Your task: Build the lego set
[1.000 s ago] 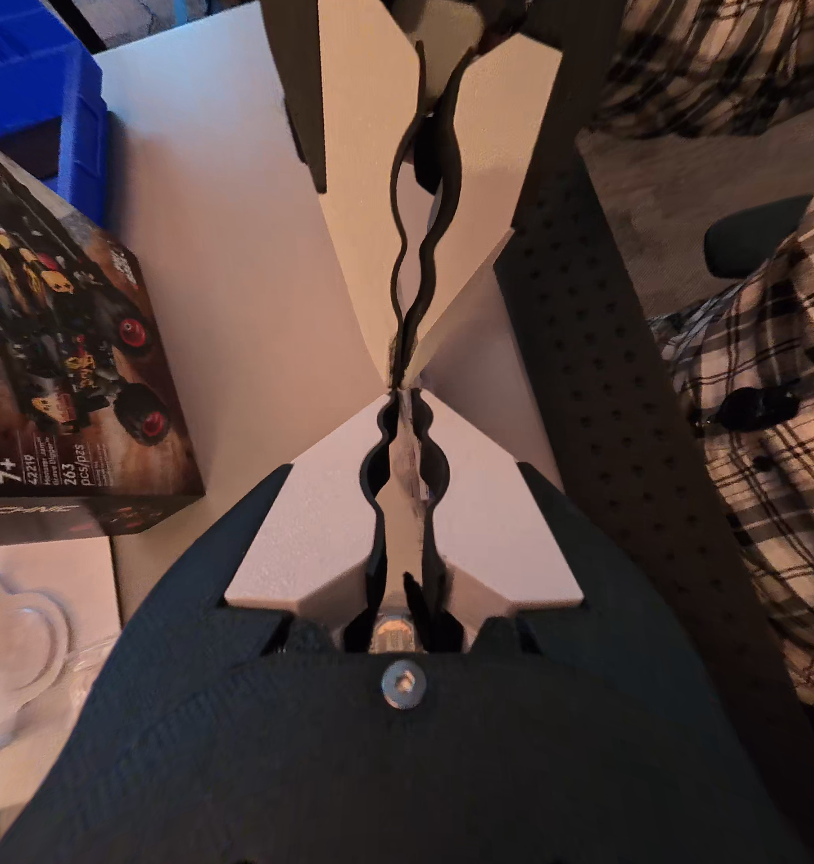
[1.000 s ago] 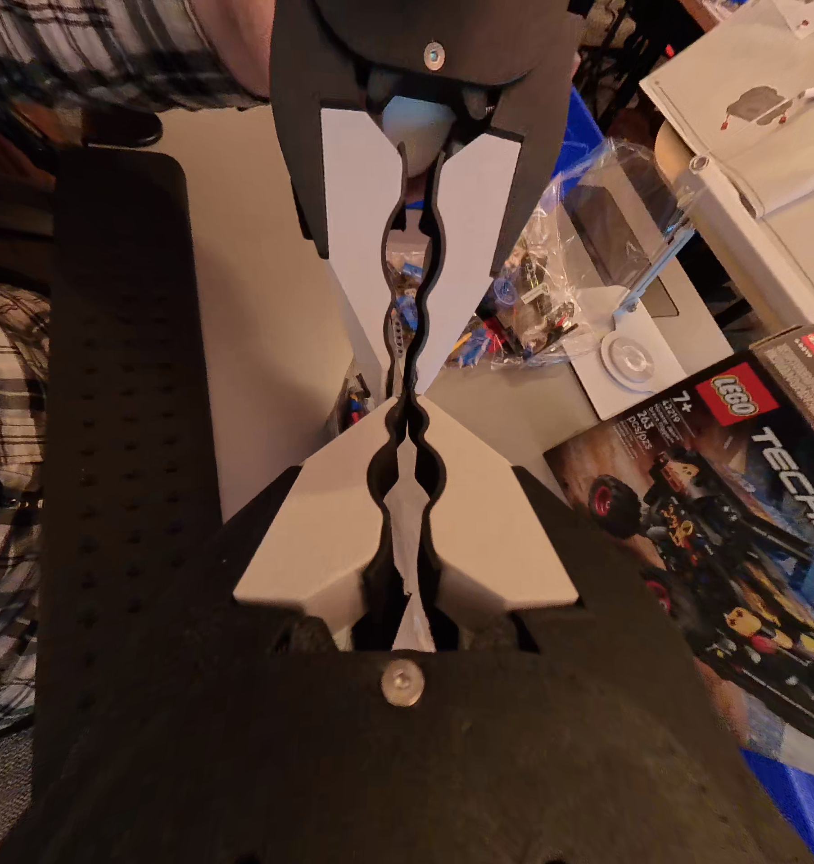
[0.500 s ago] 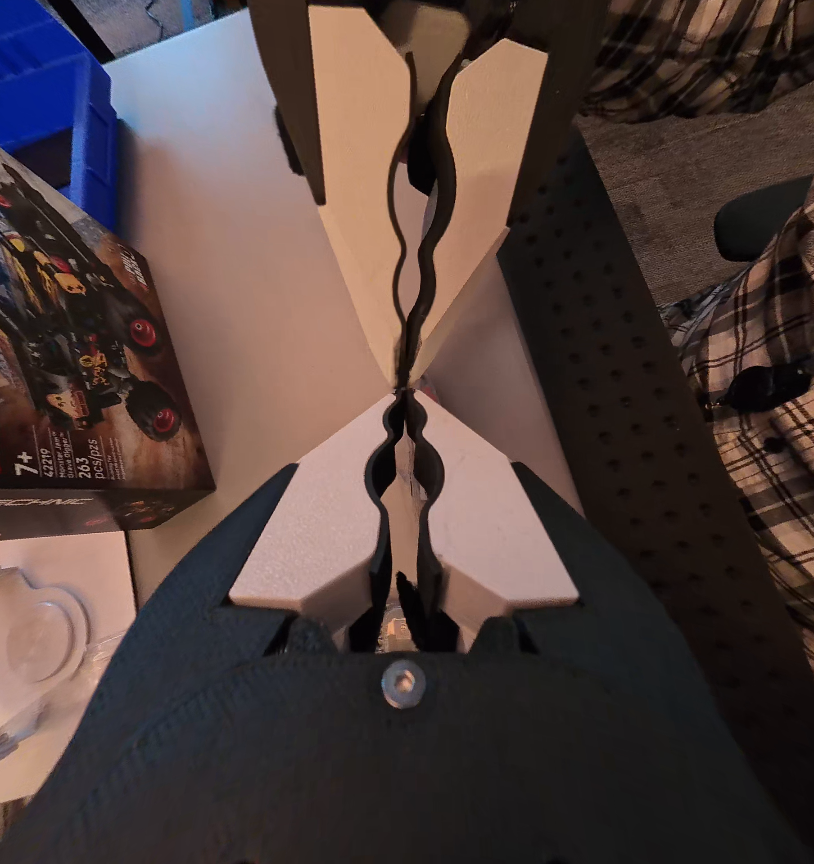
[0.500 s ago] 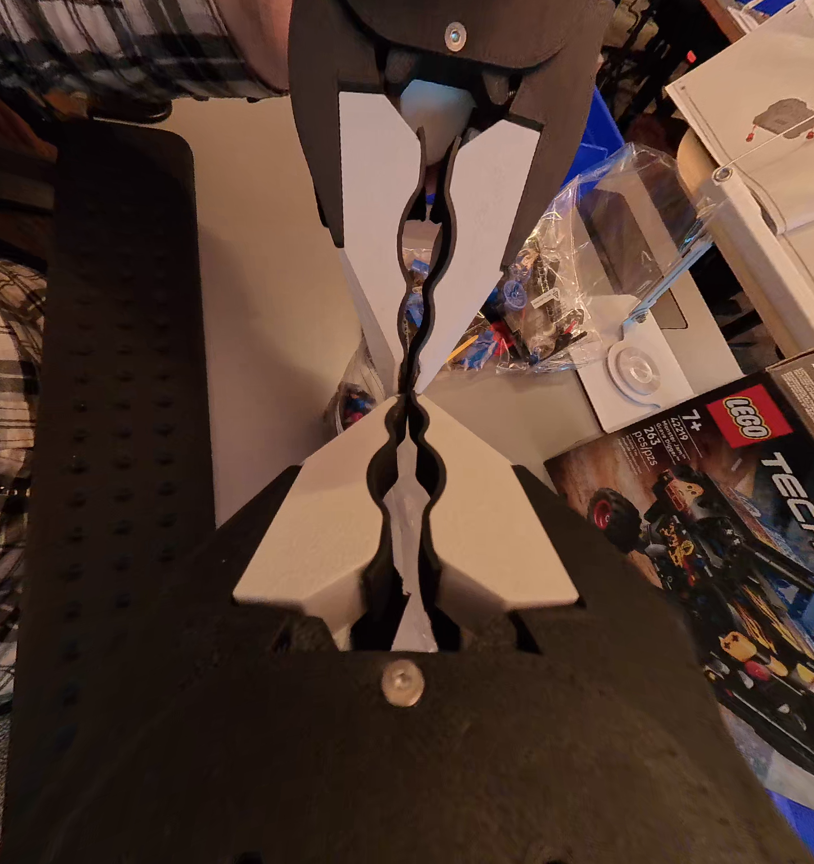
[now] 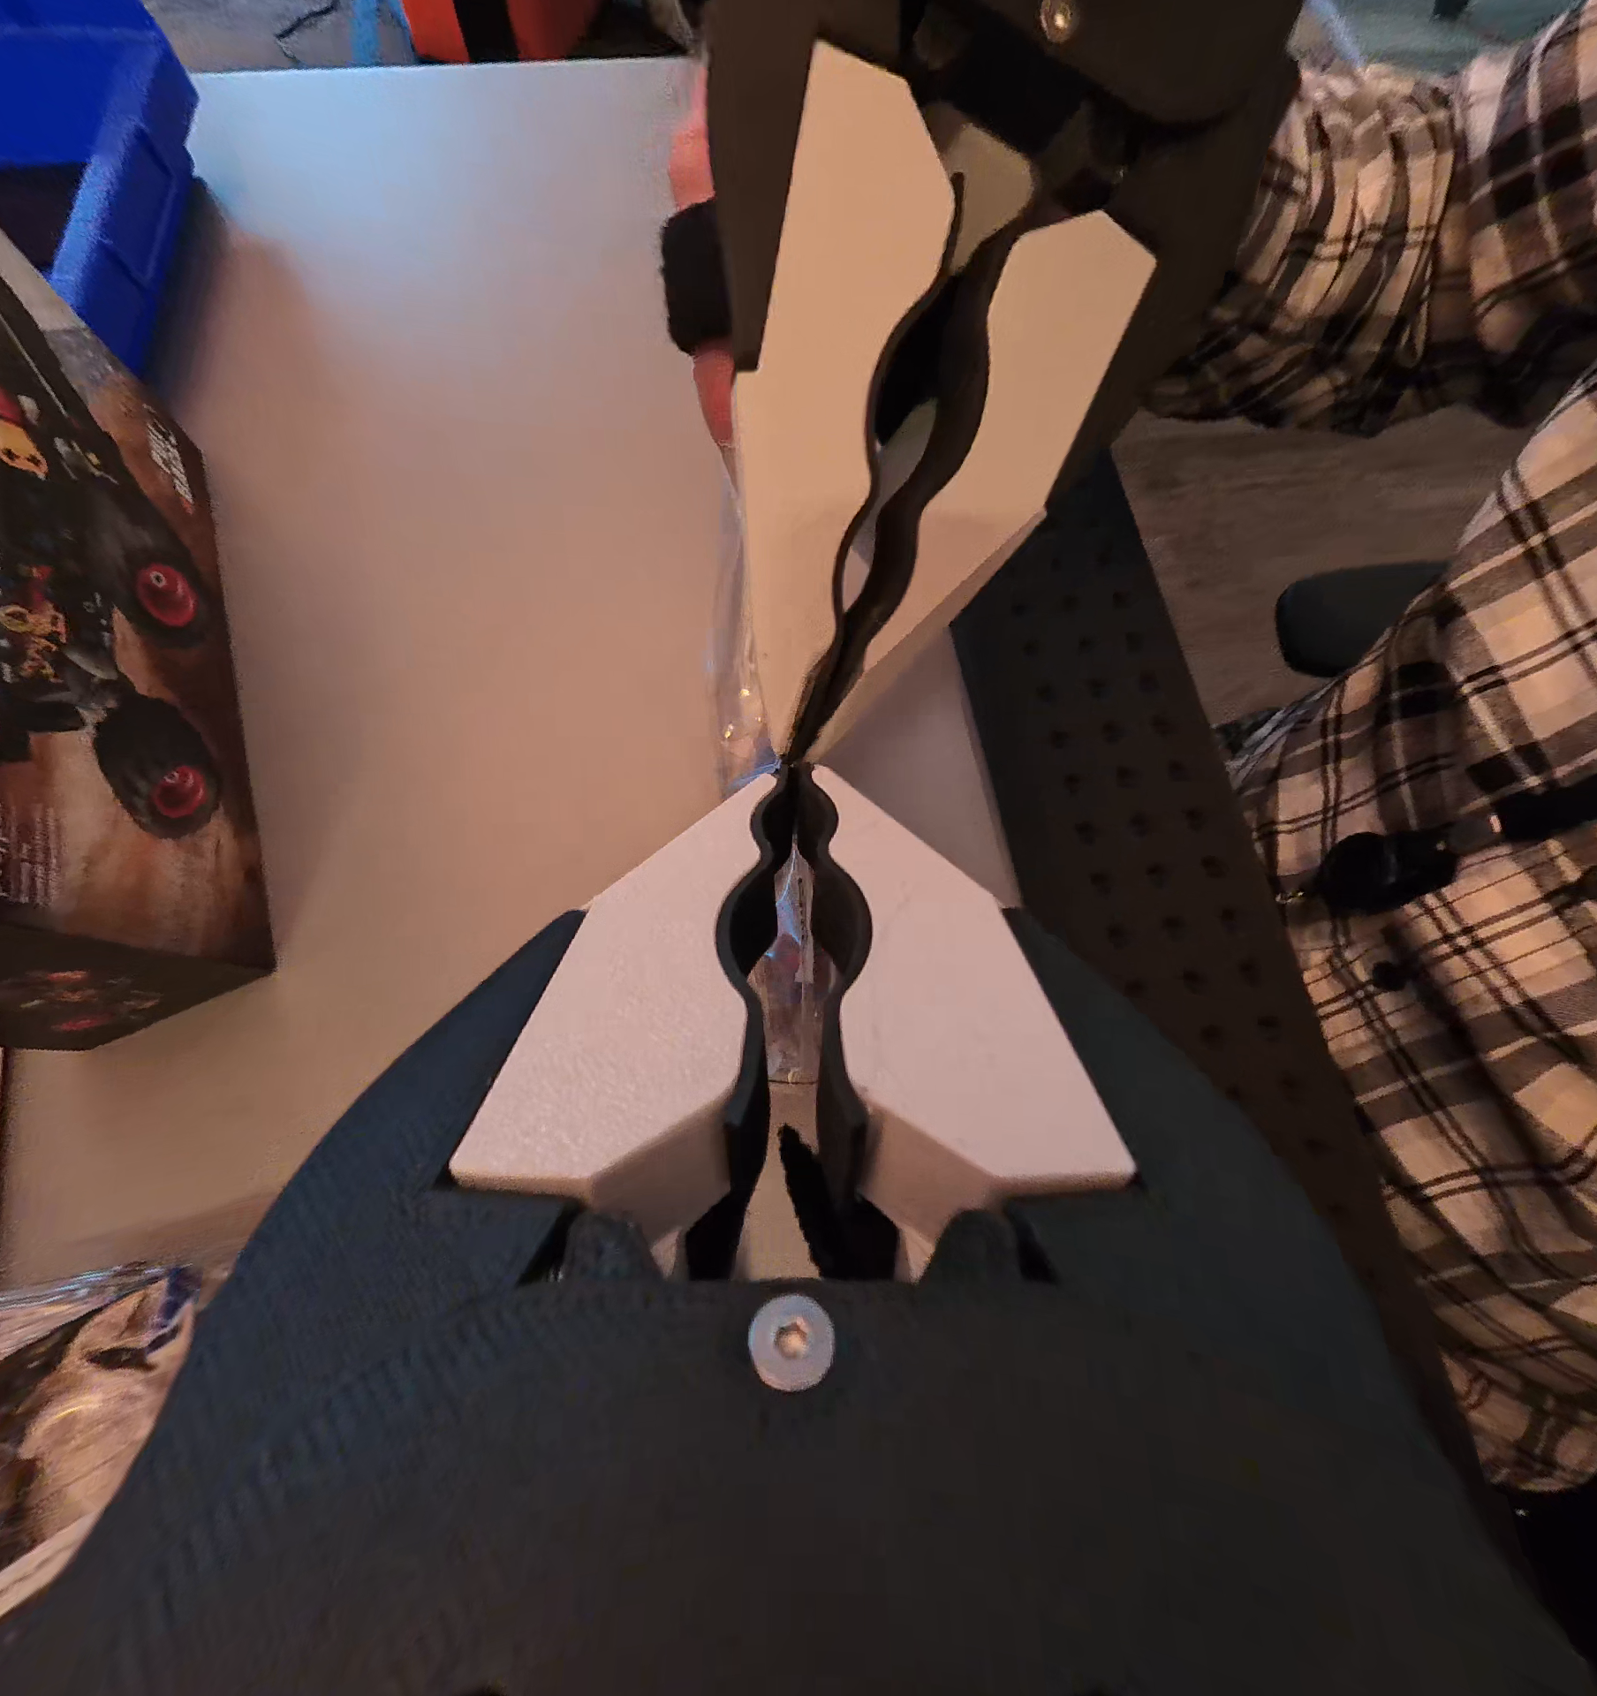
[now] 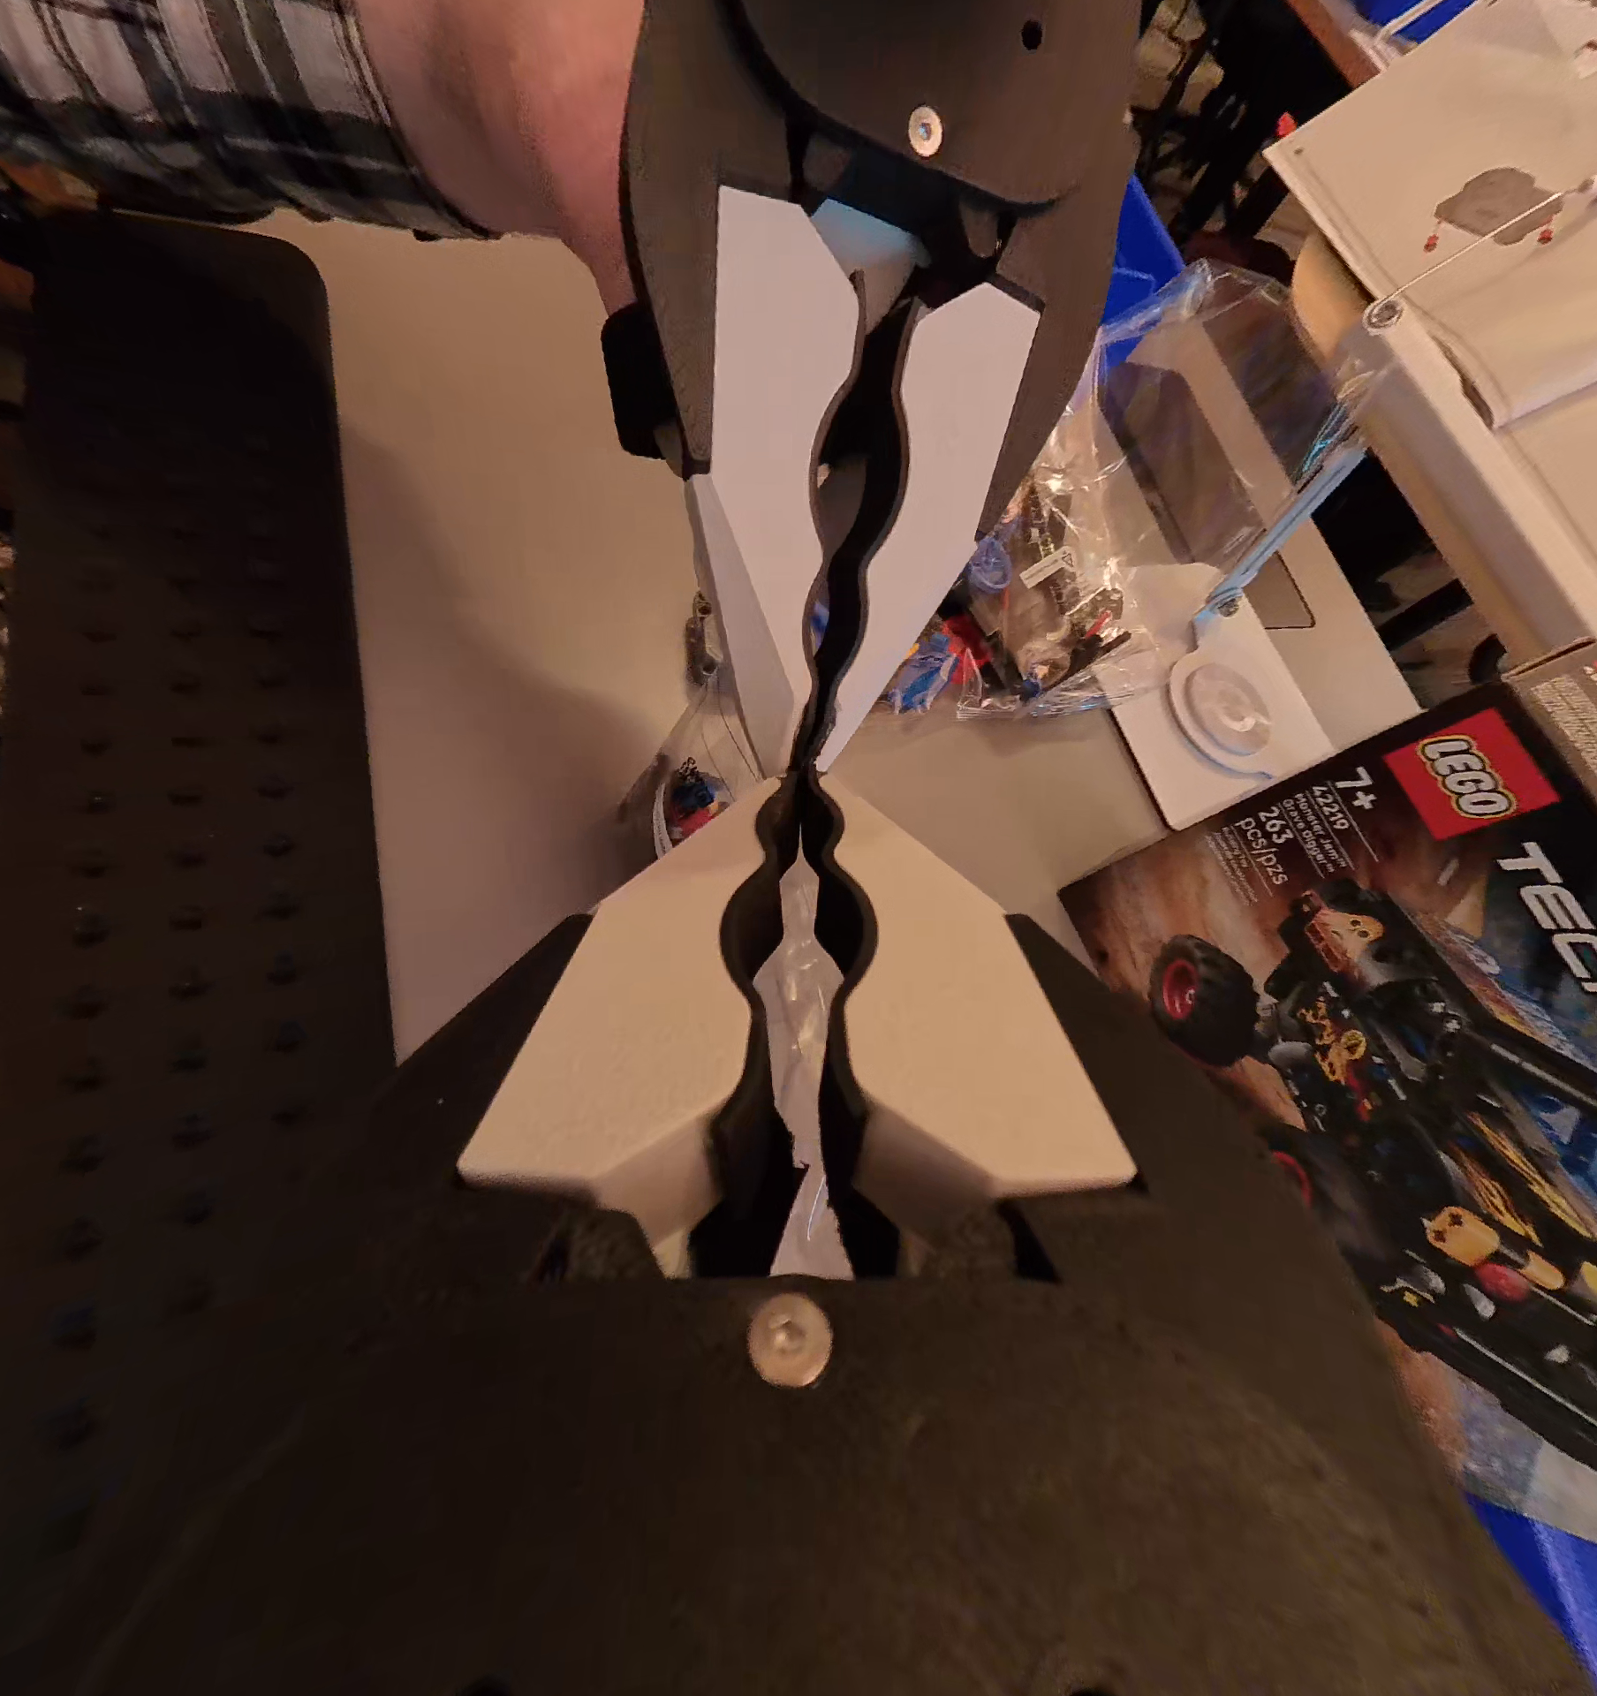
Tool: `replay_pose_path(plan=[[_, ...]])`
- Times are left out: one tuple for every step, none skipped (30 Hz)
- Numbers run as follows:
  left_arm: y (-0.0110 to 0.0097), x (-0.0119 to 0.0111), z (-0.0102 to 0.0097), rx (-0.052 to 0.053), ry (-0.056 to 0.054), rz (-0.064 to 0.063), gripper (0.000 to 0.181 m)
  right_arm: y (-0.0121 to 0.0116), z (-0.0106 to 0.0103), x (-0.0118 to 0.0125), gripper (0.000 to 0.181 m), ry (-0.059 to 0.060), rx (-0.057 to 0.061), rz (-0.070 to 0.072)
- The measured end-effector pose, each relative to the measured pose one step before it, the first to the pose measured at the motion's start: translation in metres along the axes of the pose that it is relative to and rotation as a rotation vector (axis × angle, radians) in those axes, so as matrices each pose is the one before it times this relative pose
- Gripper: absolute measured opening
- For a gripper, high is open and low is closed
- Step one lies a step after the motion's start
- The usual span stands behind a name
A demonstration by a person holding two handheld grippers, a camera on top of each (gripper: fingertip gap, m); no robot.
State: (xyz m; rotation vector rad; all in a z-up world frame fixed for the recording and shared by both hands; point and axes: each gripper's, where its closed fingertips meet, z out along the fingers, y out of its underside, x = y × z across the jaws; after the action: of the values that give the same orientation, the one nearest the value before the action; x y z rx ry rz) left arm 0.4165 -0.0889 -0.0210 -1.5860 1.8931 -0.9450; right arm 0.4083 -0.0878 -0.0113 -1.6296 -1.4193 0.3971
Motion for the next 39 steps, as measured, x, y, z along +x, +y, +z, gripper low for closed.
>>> replay_pose_path(plan=[[-0.00076, -0.0016, -0.00078, 0.0184, 0.0068, -0.0274, 0.0, -0.0002, 0.00045, 0.00133, 0.0, 0.0161, 0.004, -0.0059], [-0.00096, -0.00073, -0.0006, 0.0244, 0.0192, -0.0339, 0.0, -0.00037, 0.00006, 0.00183, 0.0, 0.0217, 0.0041, -0.0105], [-0.00124, -0.0008, -0.00064, 0.0286, 0.021, -0.0335, 0.0, -0.00056, -0.00008, 0.00165, 0.0, 0.0222, 0.0035, -0.0157], [-0.00052, -0.00205, -0.00011, 0.0227, 0.0146, -0.0405, 0.0, 0.00003, 0.00032, 0.00195, 0.0, 0.0248, -0.0013, -0.0191], [-0.001, -0.00404, -0.00059, 0.0238, 0.0099, -0.0511, 0.0, 0.0009, 0.00134, 0.0032, 0.0, 0.0302, -0.0104, -0.0184], [-0.00173, -0.00429, -0.001, 0.0234, 0.0103, -0.051, 0.0, 0.00093, 0.00188, 0.0046, 0.0, 0.0409, -0.0094, -0.0151], [0.00146, -0.00307, 0.0001, -0.0012, 0.0068, -0.0344, 0.0, 0.00117, 0.00227, 0.00308, 0.0, 0.032, -0.0038, -0.0068], [0.0026, -0.00379, 0.00002, -0.0083, -0.0088, -0.0177, 0.0, 0.00197, 0.00311, 0.00119, 0.0, 0.0226, -0.0015, -0.0064], [0.00289, -0.00449, 0.0005, -0.002, 0.0039, -0.0404, 0.0, 0.00263, 0.00395, 0.0005, 0.0, 0.0238, -0.006, -0.0126], [0.00195, -0.00596, 0.00068, 0.0166, 0.0196, -0.0596, 0.0, 0.00322, 0.00475, 0.0009, 0.0, 0.0284, -0.0103, -0.0135], [0.00221, -0.00578, 0.00139, 0.0209, 0.0274, -0.0641, 0.0, 0.00398, 0.00511, 0.00114, 0.0, 0.0343, -0.0176, -0.0219], [0.0031, -0.005, 0.00201, 0.0123, 0.0106, -0.0377, 0.0, 0.00424, 0.00445, -0.00051, 0.0, 0.0281, -0.0217, -0.0323], [0.00289, -0.00554, 0.0016, 0.0074, -0.0075, -0.0178, 0.0, 0.00372, 0.00364, -0.00216, 0.0, 0.0182, -0.0134, -0.0209], [0.00347, -0.00434, 0.00179, -0.0037, 0.0119, -0.0275, 0.0, 0.00344, 0.00362, -0.00289, 0.0, 0.0124, -0.0081, -0.0066], [-0.00064, -0.00331, 0.00204, 0.0261, 0.0152, -0.0313, 0.0, 0.00352, 0.00279, -0.00154, 0.0, 0.0137, -0.0109, 0.0002], [0.00048, -0.00336, 0.00293, 0.0154, 0.003, -0.0092, 0.0, 0.00365, 0.00168, -0.0003, 0.0, 0.006, -0.0095, 0.0095], [0.00124, -0.00337, 0.00316, 0.0051, 0.0069, -0.0171, 0.0, 0.00418, 0.00155, -0.00111, 0.0, -0.0016, -0.0114, 0.0054], [-0.00024, -0.00108, 0.0019, 0.0112, 0.0175, -0.0136, 0.0, 0.00338, 0.0011, -0.00092, 0.0, -0.0008, -0.0121, -0.001], [-0.0005, -0.00055, 0.00144, 0.0126, 0.0168, -0.009, 0.0, 0.0019, -0.00013, 0.0001, 0.0, 0.004, -0.0042, 0.0023], [0.00076, -0.00118, 0.00178, 0.0067, 0.0151, -0.019, 0.0, 0.00181, -0.00008, -0.00029, 0.0, 0.0044, -0.003, 0.0025], [0.0002, -0.00176, 0.00188, 0.0159, 0.0122, -0.0136, 0.0, 0.00235, 0.00016, -0.00048, 0.0, 0.0027, -0.0025, 0.0034], [0.00049, -0.00128, 0.00245, 0.0162, 0.0155, -0.0171, 0.0, 0.00261, 0.00017, -0.00038, 0.0, 0.0039, -0.0072, 0.0], [0.0022, -0.00208, 0.00188, 0.0003, 0.0018, -0.0031, 0.0, 0.00283, 0.00018, -0.00137, 0.0, -0.0013, -0.01, -0.0054], [0.00037, 0.00005, 0.00127, 0.0121, 0.0105, -0.0047, 0.0, 0.00204, -0.0001, -0.00127, 0.0, -0.0071, 0.0003, 0.005], [-0.00027, 0.00211, 0.00084, 0.0166, 0.0039, 0.0165, 0.0, 0.00059, -0.00078, -0.00032, 0.0, -0.0167, 0.0142, 0.0276], [-0.00032, 0.00334, 0.00038, 0.0151, -0.0171, 0.0634, 0.0, -0.00124, -0.00196, 0.0005, 0.0, -0.0357, 0.0302, 0.0596], [0.00055, 0.00294, 0.00026, 0.01, -0.0192, 0.0198, 0.0, -0.00233, -0.00261, 0.00087, 0.0, -0.0273, 0.0343, 0.0447], [0.00355, 0.00031, 0.00042, -0.0208, -0.0328, 0.0261, 0.0, -0.00071, -0.00121, -0.00177, 0.0, -0.0158, 0.0115, -0.0047], [0.00301, 0.00162, -0.00034, -0.0234, -0.0174, 0.038, 0.0, -0.00013, -0.00012, -0.00463, 0.0, -0.0219, 0.008, -0.023], [-0.00068, 0.00294, -0.00072, -0.0033, 0.0065, 0.0013, 0.0, -0.00161, -0.00084, -0.00288, 0.0, -0.0265, 0.0237, 0.0105], [-0.00359, 0.00392, -0.00076, 0.0159, 0.0237, -0.0222, 0.0, -0.00309, -0.00254, 0.00051, 0.0, -0.0136, 0.029, 0.0235], [-0.00278, 0.0038, -0.00032, 0.0202, 0.0265, -0.0059, 0.0, -0.00371, -0.00323, 0.00148, 0.0, 0.0031, 0.0185, -0.0003], [-0.00006, 0.00223, 0.00039, 0.0076, 0.024, -0.0048, 0.0, -0.00271, -0.00225, 0.00014, 0.0, 0.0059, 0.0048, -0.017], [0.00278, 0.00101, 0.00117, -0.011, 0.0145, -0.0027, 0.0, -0.00062, -0.001, -0.00174, 0.0, -0.0023, -0.0011, -0.0151], [0.00257, 0.00072, 0.00135, -0.0042, 0.0, 0.012, 0.0, 0.00051, -0.00039, -0.00324, 0.0, -0.0111, 0.0021, -0.0055], [0.00114, 0.0007, 0.00206, 0.0087, 0.0001, 0.0068, 0.0, 0.0006, -0.00072, -0.00246, 0.0, -0.0074, 0.0055, -0.0008], [-0.00024, 0.00151, 0.00154, 0.0147, 0.013, -0.0044, 0.0, 0.00018, -0.00147, -0.00132, 0.0, -0.001, 0.0053, -0.0059], [-0.00162, 0.00266, 0.00098, 0.0238, 0.0145, -0.005, 0.0, -0.00099, -0.00191, -0.00054, 0.0, -0.0015, 0.0076, 0.0001], [-0.0017, 0.00265, 0.00192, 0.0196, 0.0074, 0.0017, 0.0, -0.00268, -0.00237, -0.00035, 0.0, -0.0053, 0.016, 0.0044]])
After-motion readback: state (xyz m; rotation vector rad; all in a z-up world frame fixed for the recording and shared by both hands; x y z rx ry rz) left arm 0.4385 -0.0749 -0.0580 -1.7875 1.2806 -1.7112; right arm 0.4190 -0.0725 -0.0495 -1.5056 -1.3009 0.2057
